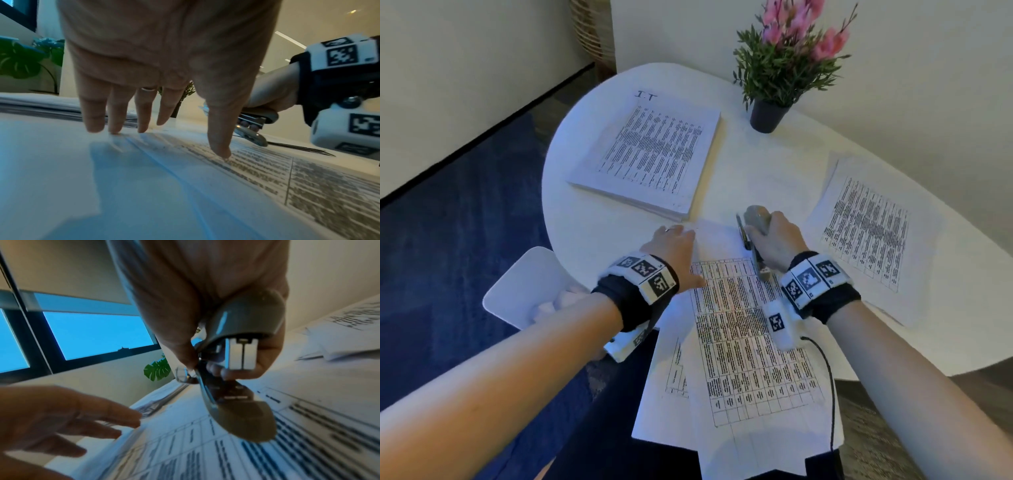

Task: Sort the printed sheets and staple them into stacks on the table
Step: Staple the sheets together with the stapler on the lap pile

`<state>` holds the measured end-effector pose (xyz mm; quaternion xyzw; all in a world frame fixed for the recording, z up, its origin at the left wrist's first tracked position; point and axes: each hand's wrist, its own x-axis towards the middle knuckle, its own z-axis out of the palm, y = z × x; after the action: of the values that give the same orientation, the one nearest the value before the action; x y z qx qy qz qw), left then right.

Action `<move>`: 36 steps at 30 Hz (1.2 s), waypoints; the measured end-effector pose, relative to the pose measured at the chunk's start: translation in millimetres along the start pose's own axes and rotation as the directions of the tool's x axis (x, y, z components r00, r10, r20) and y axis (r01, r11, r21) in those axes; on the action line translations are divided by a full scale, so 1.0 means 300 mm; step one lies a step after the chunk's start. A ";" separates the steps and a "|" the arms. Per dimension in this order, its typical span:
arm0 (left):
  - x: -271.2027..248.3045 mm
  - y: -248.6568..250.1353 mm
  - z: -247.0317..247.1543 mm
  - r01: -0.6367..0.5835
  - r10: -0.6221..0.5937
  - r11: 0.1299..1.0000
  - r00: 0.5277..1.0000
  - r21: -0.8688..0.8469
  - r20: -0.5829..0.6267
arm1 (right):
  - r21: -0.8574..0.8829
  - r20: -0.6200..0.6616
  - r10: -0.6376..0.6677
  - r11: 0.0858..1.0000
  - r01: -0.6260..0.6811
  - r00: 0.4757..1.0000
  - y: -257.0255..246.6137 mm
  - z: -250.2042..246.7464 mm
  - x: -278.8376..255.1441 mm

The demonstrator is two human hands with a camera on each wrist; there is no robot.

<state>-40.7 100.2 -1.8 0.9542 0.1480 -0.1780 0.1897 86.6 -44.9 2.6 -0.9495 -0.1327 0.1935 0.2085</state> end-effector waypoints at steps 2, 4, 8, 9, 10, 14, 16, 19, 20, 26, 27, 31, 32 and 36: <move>-0.015 -0.003 0.005 0.061 -0.061 0.998 0.998 -0.008 0.002 | 0.003 0.040 -0.005 1.000 0.005 0.999 0.019 0.011 -0.024; -0.022 0.007 0.013 0.060 -0.060 0.998 0.998 -0.033 0.002 | -0.040 0.084 -0.013 0.999 0.016 0.996 0.024 0.026 -0.040; -0.022 0.040 0.045 -0.019 0.021 0.996 1.000 -0.084 0.021 | -0.119 0.132 -0.035 0.992 0.051 0.991 0.018 0.039 -0.052; -0.022 0.047 0.056 -0.046 0.047 0.997 0.999 -0.066 0.018 | -0.139 0.134 -0.047 0.988 0.065 0.990 0.013 0.039 -0.051; -0.022 0.051 0.066 -0.065 0.066 0.997 0.998 -0.043 0.013 | -0.158 0.134 -0.062 0.984 0.083 0.989 0.008 0.040 -0.047; -0.015 0.042 0.089 -0.076 0.075 0.997 0.997 0.003 0.034 | -0.222 0.115 -0.130 0.963 0.153 0.985 -0.035 0.056 -0.029; -0.013 0.033 0.085 -0.083 0.082 0.996 0.996 0.027 0.032 | -0.237 0.108 -0.158 0.955 0.180 0.982 -0.057 0.069 -0.027; -0.012 0.028 0.083 -0.083 0.083 0.996 0.996 0.023 0.022 | -0.274 0.106 -0.198 0.936 0.220 0.975 -0.077 0.081 -0.023; -0.011 0.028 0.084 -0.078 0.077 0.997 0.997 0.015 0.019 | -0.292 0.103 -0.205 0.929 0.226 0.973 -0.080 0.084 -0.020; -0.012 0.032 0.088 -0.075 0.075 0.997 0.997 0.014 0.014 | -0.377 0.021 -0.183 0.909 0.177 0.983 -0.106 0.125 -0.033; -0.013 0.036 0.087 -0.072 0.072 0.997 0.997 0.026 0.017 | -0.383 0.005 -0.170 0.910 0.159 0.985 -0.114 0.134 -0.031; -0.007 0.042 0.072 -0.074 0.073 0.997 0.997 0.034 0.022 | -0.322 -0.027 -0.061 0.946 0.049 0.998 -0.152 0.163 -0.015; -0.008 0.040 0.070 -0.071 0.071 0.997 0.997 0.028 0.023 | -0.318 -0.029 -0.047 0.947 0.035 0.998 -0.156 0.164 -0.014; -0.009 0.037 0.073 -0.061 0.060 0.998 0.998 0.031 0.027 | -0.498 0.041 -0.198 0.845 0.192 0.979 -0.148 0.131 -0.004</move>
<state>-45.5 80.8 -16.3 0.9587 0.1137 -0.1868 0.1817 61.2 7.3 -10.0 -0.9537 -0.2726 0.1245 -0.0250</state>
